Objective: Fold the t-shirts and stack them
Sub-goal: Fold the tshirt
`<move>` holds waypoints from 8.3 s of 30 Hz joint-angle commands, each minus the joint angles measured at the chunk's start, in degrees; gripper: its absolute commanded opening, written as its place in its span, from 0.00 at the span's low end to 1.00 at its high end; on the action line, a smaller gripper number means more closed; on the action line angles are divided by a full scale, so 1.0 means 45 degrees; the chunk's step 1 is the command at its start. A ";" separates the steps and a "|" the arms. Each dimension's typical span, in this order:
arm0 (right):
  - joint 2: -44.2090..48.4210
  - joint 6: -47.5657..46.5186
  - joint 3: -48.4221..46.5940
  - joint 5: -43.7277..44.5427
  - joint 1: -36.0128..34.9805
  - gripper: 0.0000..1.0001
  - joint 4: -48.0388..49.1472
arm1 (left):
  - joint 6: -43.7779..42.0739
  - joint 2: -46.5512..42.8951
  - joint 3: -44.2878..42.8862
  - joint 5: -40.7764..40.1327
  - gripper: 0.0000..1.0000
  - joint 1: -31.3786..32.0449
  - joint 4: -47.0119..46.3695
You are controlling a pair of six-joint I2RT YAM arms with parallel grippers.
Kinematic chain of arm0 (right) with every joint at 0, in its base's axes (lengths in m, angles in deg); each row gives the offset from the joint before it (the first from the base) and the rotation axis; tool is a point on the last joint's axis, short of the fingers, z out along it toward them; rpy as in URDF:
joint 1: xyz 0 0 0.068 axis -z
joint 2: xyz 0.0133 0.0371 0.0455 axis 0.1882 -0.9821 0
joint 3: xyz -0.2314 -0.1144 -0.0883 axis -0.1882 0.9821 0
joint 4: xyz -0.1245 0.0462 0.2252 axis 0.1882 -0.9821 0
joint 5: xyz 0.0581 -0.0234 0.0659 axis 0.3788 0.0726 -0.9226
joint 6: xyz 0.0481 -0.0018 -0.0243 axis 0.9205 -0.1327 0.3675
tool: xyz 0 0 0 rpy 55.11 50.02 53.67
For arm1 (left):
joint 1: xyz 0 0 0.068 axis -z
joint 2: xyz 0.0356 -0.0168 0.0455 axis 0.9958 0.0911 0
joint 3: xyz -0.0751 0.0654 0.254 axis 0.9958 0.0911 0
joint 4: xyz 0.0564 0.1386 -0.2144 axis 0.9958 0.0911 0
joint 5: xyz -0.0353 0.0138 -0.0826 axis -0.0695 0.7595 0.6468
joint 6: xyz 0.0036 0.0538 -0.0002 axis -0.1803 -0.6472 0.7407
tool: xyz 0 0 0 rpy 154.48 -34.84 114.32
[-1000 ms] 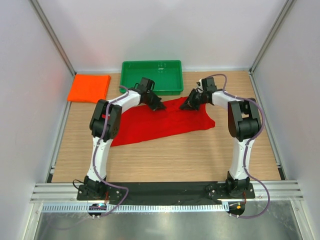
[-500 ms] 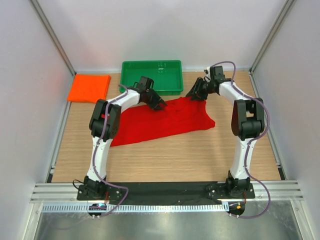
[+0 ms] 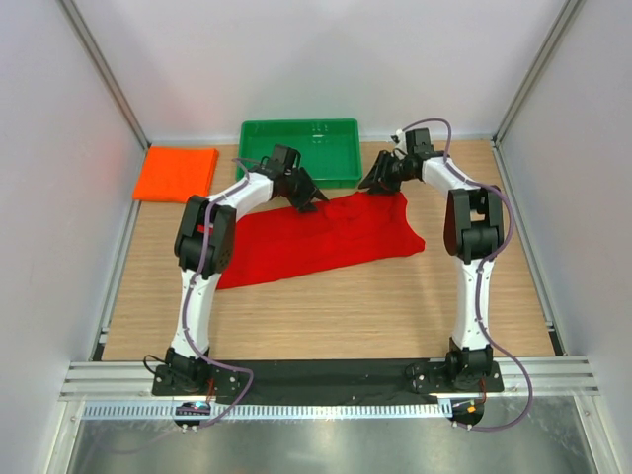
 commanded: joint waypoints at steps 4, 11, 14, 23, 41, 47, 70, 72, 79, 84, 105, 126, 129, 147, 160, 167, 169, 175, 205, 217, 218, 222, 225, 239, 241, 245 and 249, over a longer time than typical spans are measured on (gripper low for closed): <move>-0.0387 -0.0488 -0.1015 -0.0426 -0.0191 0.43 -0.0116 | -0.0779 0.0258 -0.1033 0.0824 0.45 -0.0078 -0.0249; -0.0621 -0.0645 -0.1209 -0.0133 -0.0289 0.41 0.0138 | -0.0642 0.0688 -0.1328 0.1197 0.42 -0.0078 -0.0210; -0.0894 -0.0820 -0.1482 -0.0191 -0.0289 0.41 -0.0056 | -0.0662 0.0747 -0.1250 0.1314 0.42 -0.0058 -0.0190; -0.1480 -0.1348 -0.2166 -0.0191 -0.0523 0.40 -0.0487 | -0.1052 0.0532 -0.0898 0.1393 0.41 -0.0058 -0.0112; -0.1579 -0.0860 -0.2070 0.0023 -0.0621 0.20 -0.0117 | -0.1404 0.0747 -0.1112 0.1432 0.17 -0.0058 0.0298; -0.0800 -0.0372 -0.1038 0.1661 -0.0562 0.01 0.0546 | -0.1365 -0.0306 -0.0470 0.0262 0.00 -0.0058 0.0552; 0.1488 0.0410 0.1505 0.3442 -0.0094 0.01 0.2951 | -0.0779 -0.0680 -0.0233 -0.0150 0.00 -0.0058 0.0767; 0.1410 0.0429 0.1485 0.3306 -0.0093 0.01 0.2931 | -0.0760 -0.0582 -0.0350 -0.0189 0.00 -0.0058 0.0786; 0.0981 0.0332 0.1155 0.3091 -0.0054 0.01 0.2776 | -0.0856 0.0121 -0.0876 0.0005 0.04 -0.0117 0.1332; 0.0687 0.0098 0.0626 0.2681 -0.0035 0.12 0.1994 | -0.1052 0.0415 -0.1093 0.0026 0.07 -0.0176 0.1938; 0.1605 0.0137 0.1524 0.1449 -0.0132 0.39 0.0900 | -0.1403 -0.0913 -0.0761 0.0338 0.35 -0.0195 0.2369; 0.1254 0.0177 0.1837 0.3500 -0.0211 0.02 -0.0641 | -0.4353 -0.5968 0.2829 -0.1342 0.31 -0.0293 0.4009; 0.1564 -0.0117 0.1759 0.3889 -0.0308 0.18 -0.0934 | -0.4840 -0.7296 0.3729 -0.1516 0.30 -0.0312 0.4709; 0.4925 0.0914 0.1991 0.9513 -0.3392 0.60 -0.4647 | -0.4237 -1.6126 0.9140 -0.2747 0.40 -0.0507 0.6450; 0.3949 0.6561 0.3318 1.2735 -0.7241 0.64 -0.2792 | -0.3474 -1.8256 1.0118 -0.2982 0.42 -0.0508 0.7172; 0.4008 0.5958 0.5410 1.3442 -0.6813 0.64 -0.1503 | -0.3474 -1.8862 1.0176 -0.3334 0.44 -0.0507 0.7739; 0.3968 0.5646 0.5956 1.3306 -0.6560 0.64 -0.1386 | -0.3513 -1.8824 1.0176 -0.3334 0.44 -0.0527 0.7818; 0.5117 0.4361 0.8318 1.2701 -0.4959 0.65 -0.1327 | -0.3533 -1.8512 1.0118 -0.2983 0.44 -0.0508 0.7545; 0.4967 0.5255 0.4357 1.4145 -0.1891 0.80 -0.4414 | -0.9217 -0.5740 0.5000 -0.4153 0.59 0.0957 0.5611; 0.2018 0.2152 0.2581 1.3188 -0.1109 0.80 -0.3435 | -0.7478 -0.4098 0.5938 -0.4838 0.59 0.1659 0.6215; 0.1841 0.1974 0.2153 1.3343 -0.1109 0.80 -0.3514 | -0.7459 -0.4000 0.5900 -0.4818 0.59 0.1970 0.6352; 0.0808 0.0920 0.1233 1.3461 -0.1090 0.80 -0.3281 | -0.7342 -0.3414 0.5607 -0.4722 0.59 0.2987 0.6860; 0.0376 -0.0270 0.0512 1.3131 -0.1051 0.80 -0.2910 | -0.6932 -0.3121 0.5587 -0.3885 0.59 0.3746 0.6939; -0.0135 -0.2931 -0.1871 0.9554 -0.0269 0.79 -0.2631 | -0.6247 -0.2163 0.1311 -0.0578 0.57 0.7012 0.7641; 0.0100 -0.2445 -0.2166 0.9866 -0.0269 0.80 -0.3102 | -0.6442 -0.2416 0.0572 -0.1202 0.58 0.6993 0.8069; 0.0822 -0.1838 -0.2616 1.0432 -0.0250 0.80 -0.4431 | -0.6735 -0.3080 -0.0466 -0.1790 0.59 0.6799 0.8657; 0.1468 -0.0901 -0.2577 1.0979 -0.0250 0.80 -0.5231 | -0.6833 -0.3822 -0.0663 -0.1966 0.59 0.6389 0.8755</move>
